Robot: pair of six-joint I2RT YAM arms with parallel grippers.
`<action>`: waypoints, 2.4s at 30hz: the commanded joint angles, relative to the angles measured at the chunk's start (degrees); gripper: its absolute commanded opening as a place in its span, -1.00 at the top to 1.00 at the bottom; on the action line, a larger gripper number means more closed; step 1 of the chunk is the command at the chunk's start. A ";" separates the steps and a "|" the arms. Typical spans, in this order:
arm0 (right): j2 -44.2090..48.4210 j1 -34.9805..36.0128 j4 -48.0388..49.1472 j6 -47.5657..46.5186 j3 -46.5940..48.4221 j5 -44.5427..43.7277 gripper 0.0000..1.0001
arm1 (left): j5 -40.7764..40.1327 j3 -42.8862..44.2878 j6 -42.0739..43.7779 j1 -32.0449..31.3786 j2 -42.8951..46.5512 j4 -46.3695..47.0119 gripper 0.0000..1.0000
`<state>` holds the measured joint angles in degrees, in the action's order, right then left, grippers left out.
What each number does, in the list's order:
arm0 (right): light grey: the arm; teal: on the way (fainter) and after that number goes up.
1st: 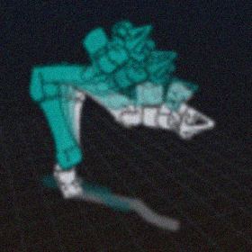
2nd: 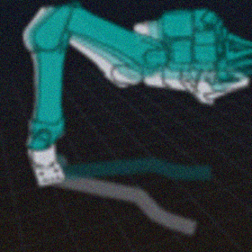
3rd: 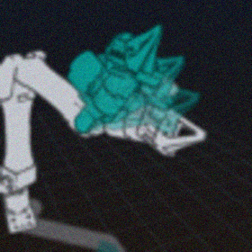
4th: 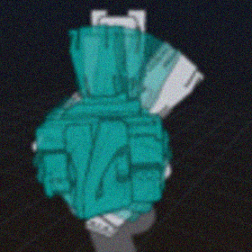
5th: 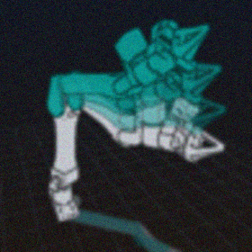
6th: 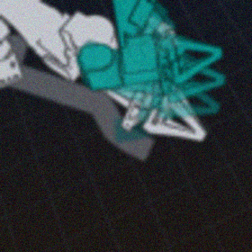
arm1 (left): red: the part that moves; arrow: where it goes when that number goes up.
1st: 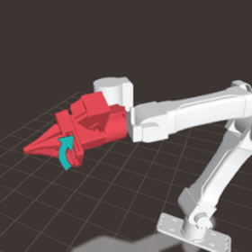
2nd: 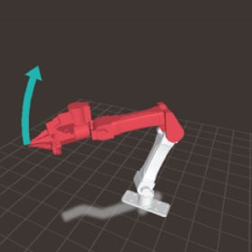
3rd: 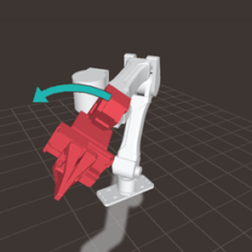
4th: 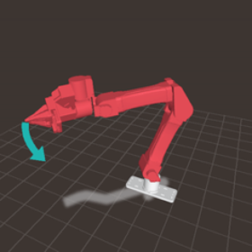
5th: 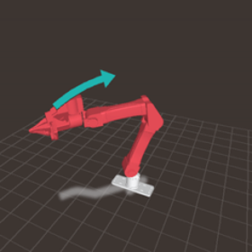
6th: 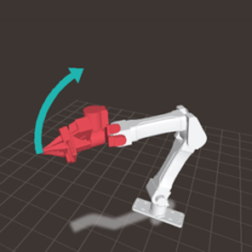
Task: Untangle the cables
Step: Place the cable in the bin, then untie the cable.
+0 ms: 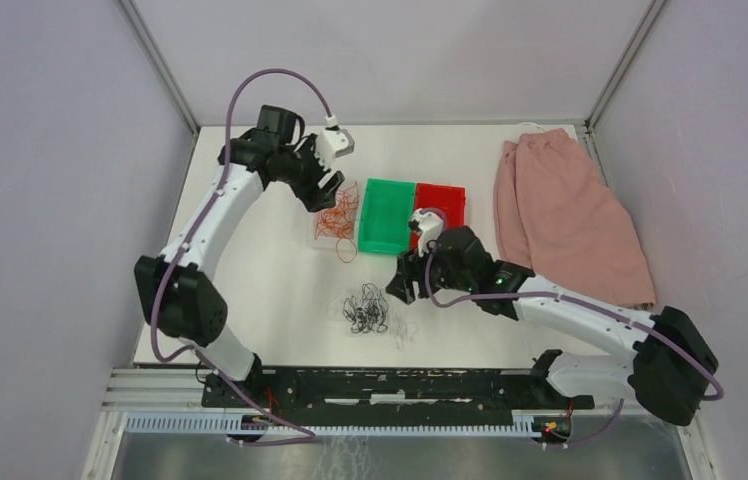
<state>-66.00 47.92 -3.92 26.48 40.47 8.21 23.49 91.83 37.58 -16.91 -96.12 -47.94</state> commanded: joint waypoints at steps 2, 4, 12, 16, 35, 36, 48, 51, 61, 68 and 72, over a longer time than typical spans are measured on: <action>-6.70 4.29 -1.32 -1.77 3.60 8.34 -0.31 | 11.24 -3.27 9.53 2.82 11.03 -16.29 -0.62; -6.45 5.34 -3.45 -1.69 3.11 7.68 -0.31 | 11.69 -5.55 11.97 3.53 13.19 -18.51 -0.61; -4.39 8.13 -7.00 2.64 -2.96 0.57 -0.19 | 12.72 -8.60 11.75 3.79 17.29 -17.94 -0.57; -6.73 8.42 -3.76 3.63 -2.96 -1.20 -0.13 | 13.46 -8.26 10.66 3.76 17.56 -17.64 -0.53; -14.70 8.42 -1.36 3.87 5.10 -2.35 0.56 | 12.79 -13.01 12.37 3.71 22.80 -15.84 -0.50; -14.59 8.42 -1.74 3.68 5.40 -2.56 0.69 | 12.81 -12.93 12.35 3.69 22.93 -15.86 -0.50; -5.55 8.46 -13.49 -2.68 18.15 0.79 1.00 | 20.31 -13.92 12.49 3.72 25.87 -15.55 -0.50; -3.82 8.40 -15.70 -3.39 21.47 1.70 1.00 | 23.17 -15.03 12.31 3.69 27.63 -14.94 -0.50; -1.09 8.38 -10.07 -2.27 29.49 11.46 1.00 | 35.03 -24.52 3.50 3.27 39.45 1.91 -0.49; -4.01 8.34 -7.33 -2.47 37.30 10.68 1.00 | 37.25 -26.71 1.42 0.21 41.18 2.61 -0.49; -5.91 8.33 -5.50 -1.57 39.17 9.31 1.00 | 38.05 -28.30 -1.45 -0.64 42.92 5.45 -0.50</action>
<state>-70.19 56.14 -14.11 24.56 76.44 18.11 58.15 64.71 40.99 -16.78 -55.07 -47.29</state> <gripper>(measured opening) 0.008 0.749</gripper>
